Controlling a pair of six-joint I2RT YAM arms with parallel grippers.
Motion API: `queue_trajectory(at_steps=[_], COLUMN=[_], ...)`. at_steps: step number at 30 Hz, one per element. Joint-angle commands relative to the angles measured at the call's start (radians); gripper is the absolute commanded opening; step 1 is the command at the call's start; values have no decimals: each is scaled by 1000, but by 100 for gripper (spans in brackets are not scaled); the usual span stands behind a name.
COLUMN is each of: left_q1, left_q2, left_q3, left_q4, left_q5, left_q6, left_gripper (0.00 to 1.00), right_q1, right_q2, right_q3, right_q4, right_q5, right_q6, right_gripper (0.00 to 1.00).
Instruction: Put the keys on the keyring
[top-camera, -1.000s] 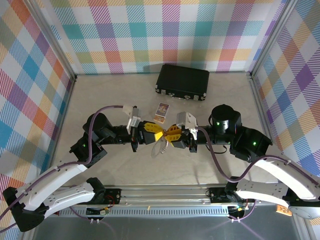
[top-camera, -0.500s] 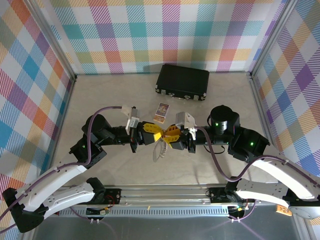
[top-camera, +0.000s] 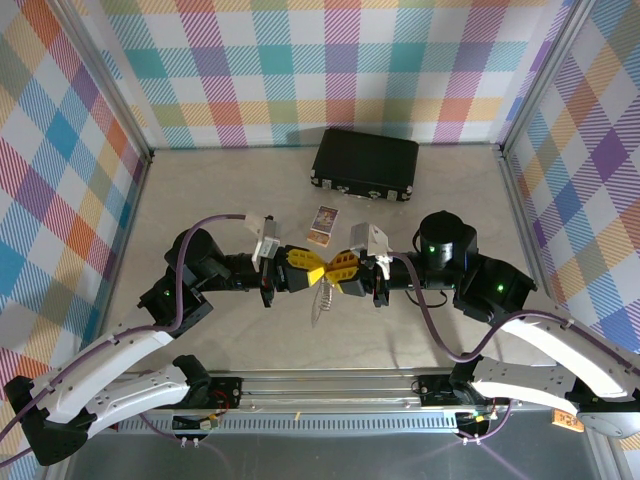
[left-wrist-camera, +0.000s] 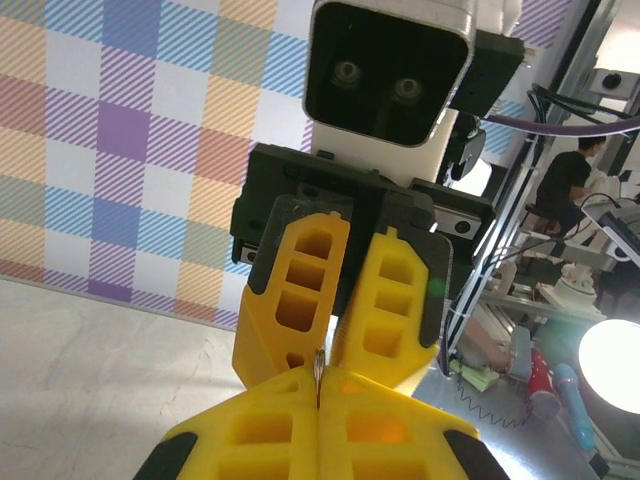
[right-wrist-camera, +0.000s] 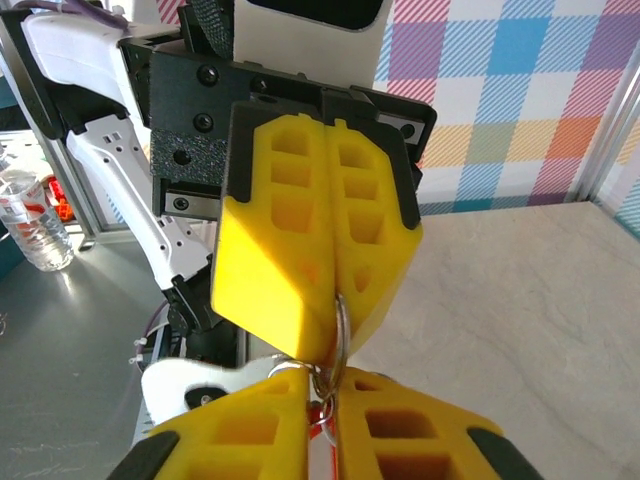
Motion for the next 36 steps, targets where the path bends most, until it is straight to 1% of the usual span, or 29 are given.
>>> queue_trajectory(at_steps=[1, 3, 5, 7, 8, 11, 14, 17, 22, 25, 26, 28, 29, 36], left_q1=[-8, -8, -8, -8, -8, -8, -8, -8, -8, -8, -8, -8, -7, -8], left_q2=[6, 10, 12, 12, 13, 25, 44, 64, 85, 89, 91, 90, 87, 49], left_q3=[8, 11, 17, 36, 51, 114, 168, 193, 211, 214, 215, 214, 212, 186], left_q4=[-15, -19, -39, -93, -136, -315, -477, -542, -564, -568, -568, -568, -569, -473], left_q5=[0, 1, -5, -17, -25, -74, -109, -114, -67, -41, -38, -38, -40, -45], left_q6=[26, 29, 43, 76, 100, 212, 309, 352, 365, 361, 359, 359, 359, 302], left_gripper=[0, 0, 0, 0, 0, 7, 9, 9, 13, 12, 10, 2, 0, 0], right_q1=[11, 11, 11, 11, 11, 11, 11, 10, 10, 11, 11, 10, 11, 11], right_q2=[-15, -11, -7, -4, -2, 5, 14, 23, 54, 78, 87, 98, 103, 79], right_q3=[-3, -1, 0, 3, 5, 19, 33, 41, 69, 88, 94, 101, 102, 87], right_q4=[58, 48, 39, 23, 12, -38, -86, -116, -170, -203, -211, -224, -225, -192], right_q5=[-35, -30, -20, -7, -1, 41, 77, 83, 108, 116, 119, 120, 120, 113], right_q6=[2, -6, -14, -24, -32, -59, -84, -94, -112, -120, -123, -126, -126, -109], right_gripper=[6, 0, 0, 0, 0, 0, 0, 0, 0, 0, 0, 0, 0, 0])
